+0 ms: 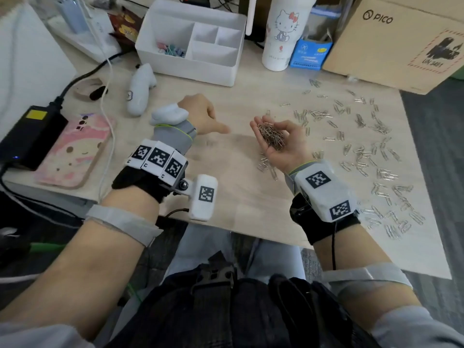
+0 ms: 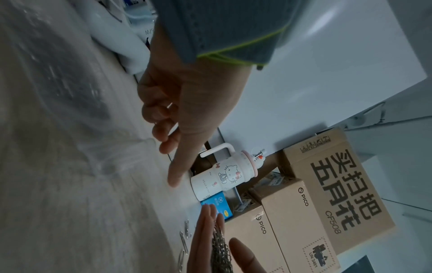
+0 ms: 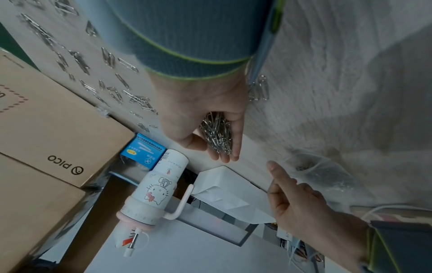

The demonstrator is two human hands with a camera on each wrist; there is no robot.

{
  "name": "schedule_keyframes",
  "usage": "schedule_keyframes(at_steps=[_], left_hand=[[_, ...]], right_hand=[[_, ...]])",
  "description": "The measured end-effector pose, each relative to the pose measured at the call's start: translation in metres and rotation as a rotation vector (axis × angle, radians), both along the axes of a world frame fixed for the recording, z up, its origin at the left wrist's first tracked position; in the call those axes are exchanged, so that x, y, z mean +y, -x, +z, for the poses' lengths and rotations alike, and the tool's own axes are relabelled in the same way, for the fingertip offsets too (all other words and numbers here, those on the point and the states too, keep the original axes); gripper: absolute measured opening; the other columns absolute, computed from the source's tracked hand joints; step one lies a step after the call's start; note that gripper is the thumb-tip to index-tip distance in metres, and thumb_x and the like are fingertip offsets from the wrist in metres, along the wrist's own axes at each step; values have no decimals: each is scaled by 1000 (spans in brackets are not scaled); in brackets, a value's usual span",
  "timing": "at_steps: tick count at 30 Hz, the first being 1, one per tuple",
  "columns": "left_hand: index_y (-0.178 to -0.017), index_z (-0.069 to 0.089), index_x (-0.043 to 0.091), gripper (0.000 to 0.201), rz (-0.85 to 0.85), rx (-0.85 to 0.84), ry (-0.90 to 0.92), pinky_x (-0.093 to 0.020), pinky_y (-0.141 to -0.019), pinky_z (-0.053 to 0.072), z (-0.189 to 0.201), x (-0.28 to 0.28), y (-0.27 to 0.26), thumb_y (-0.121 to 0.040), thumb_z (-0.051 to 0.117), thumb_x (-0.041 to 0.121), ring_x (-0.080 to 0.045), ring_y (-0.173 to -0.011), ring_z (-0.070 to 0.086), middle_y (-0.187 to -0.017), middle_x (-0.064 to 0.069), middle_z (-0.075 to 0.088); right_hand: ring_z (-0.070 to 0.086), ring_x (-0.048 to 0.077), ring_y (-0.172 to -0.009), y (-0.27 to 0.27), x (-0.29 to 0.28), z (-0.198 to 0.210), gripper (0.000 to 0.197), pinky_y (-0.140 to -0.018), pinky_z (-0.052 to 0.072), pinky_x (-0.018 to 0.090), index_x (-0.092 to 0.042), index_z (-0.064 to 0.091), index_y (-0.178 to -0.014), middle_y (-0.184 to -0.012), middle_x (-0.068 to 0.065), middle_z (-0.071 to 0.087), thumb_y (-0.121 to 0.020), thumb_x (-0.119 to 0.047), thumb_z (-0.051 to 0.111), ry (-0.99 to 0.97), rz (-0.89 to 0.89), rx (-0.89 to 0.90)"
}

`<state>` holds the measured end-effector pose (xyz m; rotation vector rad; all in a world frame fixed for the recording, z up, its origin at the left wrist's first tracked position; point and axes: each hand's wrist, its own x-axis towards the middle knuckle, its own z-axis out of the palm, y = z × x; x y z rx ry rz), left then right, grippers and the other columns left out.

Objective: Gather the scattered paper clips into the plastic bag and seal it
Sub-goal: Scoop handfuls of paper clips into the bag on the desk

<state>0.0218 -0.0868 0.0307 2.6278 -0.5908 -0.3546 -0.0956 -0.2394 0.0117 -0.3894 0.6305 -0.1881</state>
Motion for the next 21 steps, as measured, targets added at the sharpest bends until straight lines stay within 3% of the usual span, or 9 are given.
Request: schedule_keyframes(at_steps=[3, 7, 10, 12, 14, 17, 19, 21], left_hand=[[-56, 57, 18, 35, -6, 6, -70, -27, -64, 40, -1, 7, 2, -59, 79, 45, -23, -70, 57, -72, -4, 64], [-67, 65, 13, 26, 4, 8, -104, -29, -63, 42, 3, 15, 3, -63, 75, 36, -26, -68, 57, -75, -7, 66], [-71, 70, 8, 23, -14, 22, -130, -28, -62, 44, 2, 19, 4, -67, 70, 31, -28, -70, 61, -75, -9, 69], [-61, 65, 13, 14, -55, 36, -73, -26, -57, 43, 1, 19, 6, -71, 64, 23, -24, -64, 58, -67, -6, 67], [-55, 57, 18, 20, -94, 61, 37, -25, -53, 44, -1, 15, 9, -74, 61, 19, -19, -52, 54, -56, 0, 61], [-55, 50, 21, 25, -141, 68, 186, -22, -54, 41, -2, 6, 11, -78, 60, 19, -1, -40, 49, -44, 8, 54], [-54, 49, 22, 27, -170, 68, 254, -23, -55, 39, -2, 0, 12, -79, 62, 22, 5, -38, 48, -44, 7, 54], [-55, 49, 24, 28, -198, 81, 311, -25, -58, 40, -1, -7, 13, -80, 63, 22, 6, -39, 48, -51, 5, 55]], right_hand=[[66, 36, -88, 0, 6, 0, 22, -80, 56, 44, 9, 61, -87, -88, 26, 66, -87, -6, 45, -12, -2, -13], [70, 34, -63, -5, 10, 0, 27, -79, 55, 43, 7, 60, -81, -71, 23, 69, -93, -12, 45, 9, 11, 9], [68, 36, -68, -9, 13, -1, 27, -73, 55, 41, 8, 58, -85, -72, 24, 68, -96, -10, 40, 14, 47, 32], [64, 38, -84, -11, 17, -2, 28, -76, 56, 41, 9, 57, -86, -78, 26, 67, -96, -8, 38, 13, 88, 35], [61, 38, -97, -12, 20, -1, 28, -85, 55, 42, 10, 56, -88, -87, 27, 64, -96, -7, 35, 9, 134, 27], [60, 40, -91, -13, 23, 1, 30, -94, 49, 41, 11, 56, -90, -92, 28, 62, -96, -6, 32, 30, 217, 24], [59, 41, -88, -14, 24, 4, 30, -90, 51, 44, 12, 56, -90, -91, 29, 61, -96, -5, 32, 35, 248, 27], [58, 41, -89, -16, 23, 7, 30, -79, 54, 46, 14, 55, -95, -96, 29, 58, -96, -5, 32, 29, 269, 30]])
